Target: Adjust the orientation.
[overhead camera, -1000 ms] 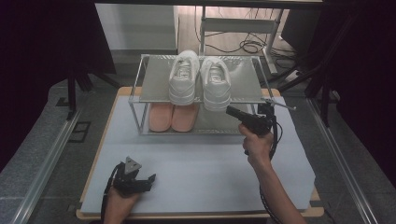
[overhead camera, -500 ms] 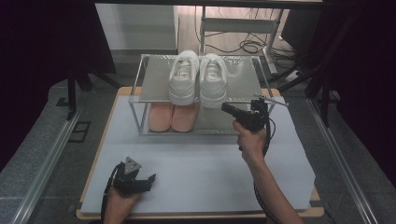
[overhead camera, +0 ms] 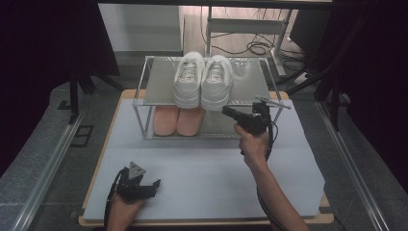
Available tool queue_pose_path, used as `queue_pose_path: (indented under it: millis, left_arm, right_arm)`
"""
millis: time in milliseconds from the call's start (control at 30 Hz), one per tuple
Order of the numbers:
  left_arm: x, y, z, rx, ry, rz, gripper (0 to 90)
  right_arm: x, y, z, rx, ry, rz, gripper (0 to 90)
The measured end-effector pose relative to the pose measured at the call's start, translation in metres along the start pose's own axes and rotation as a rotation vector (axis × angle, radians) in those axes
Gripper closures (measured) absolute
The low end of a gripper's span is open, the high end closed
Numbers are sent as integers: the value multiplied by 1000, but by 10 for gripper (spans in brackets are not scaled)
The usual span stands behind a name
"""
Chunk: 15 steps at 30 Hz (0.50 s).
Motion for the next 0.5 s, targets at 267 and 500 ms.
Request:
queue_pose_path:
  millis: [267, 500]
  left_arm:
    - [0, 0, 0, 2, 0, -1, 171]
    - [0, 0, 0, 4, 0, 1, 172]
  right_arm:
    - [-3, 1, -2, 37, -10, 36, 900]
    - [-2, -17, -6, -7, -22, 85, 900]
Point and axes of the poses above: each handheld gripper's, and its own axes: x roughly backward along the jaws, z roughly out of its underside, y roughly to its left, the point moved 4 cm from there along -x, roughly forward along the jaws
